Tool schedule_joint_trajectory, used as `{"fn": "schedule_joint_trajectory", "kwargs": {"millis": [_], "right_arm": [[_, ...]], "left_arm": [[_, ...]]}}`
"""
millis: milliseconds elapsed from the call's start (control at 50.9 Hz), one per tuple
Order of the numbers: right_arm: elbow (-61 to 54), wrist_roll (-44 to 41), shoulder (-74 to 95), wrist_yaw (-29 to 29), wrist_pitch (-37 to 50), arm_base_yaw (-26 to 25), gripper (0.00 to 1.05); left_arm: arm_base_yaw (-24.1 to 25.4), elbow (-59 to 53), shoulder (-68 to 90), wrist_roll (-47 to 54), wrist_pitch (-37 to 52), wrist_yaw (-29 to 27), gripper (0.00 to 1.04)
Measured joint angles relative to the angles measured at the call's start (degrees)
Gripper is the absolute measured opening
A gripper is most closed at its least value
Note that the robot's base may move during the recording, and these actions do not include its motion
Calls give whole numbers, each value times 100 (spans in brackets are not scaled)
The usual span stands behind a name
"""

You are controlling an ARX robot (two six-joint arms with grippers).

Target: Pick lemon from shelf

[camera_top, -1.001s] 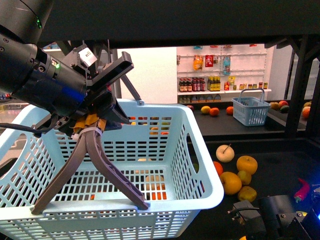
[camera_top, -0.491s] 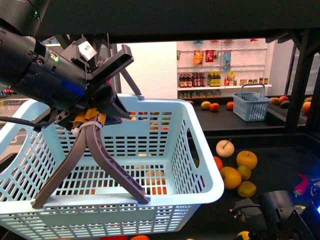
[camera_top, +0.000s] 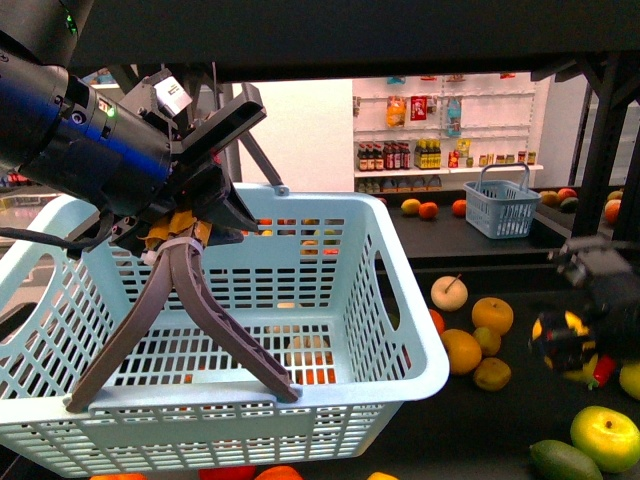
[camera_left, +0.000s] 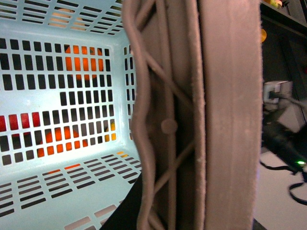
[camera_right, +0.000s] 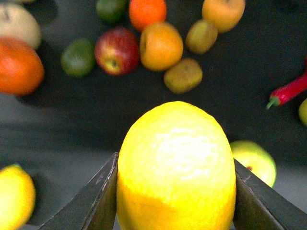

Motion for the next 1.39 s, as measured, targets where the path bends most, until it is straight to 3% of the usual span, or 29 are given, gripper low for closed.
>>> {"fn": "schedule_joint_trajectory", "kwargs": {"millis": [275, 569, 884, 1394], "right_arm": [[-212, 516, -1753, -542, -662, 260, 55], [-208, 1038, -2612, -673, -1137, 1272, 55], [-221, 1311, -2352, -380, -1113, 2116, 55], [-210, 1292, -1510, 170, -649, 2441, 56]], "left_arm": [[0, 0, 0, 2, 0, -7, 16], [0, 0, 0, 0, 0, 0, 16], [0, 0, 0, 0, 0, -4, 16], [0, 0, 0, 0, 0, -7, 16]]}}
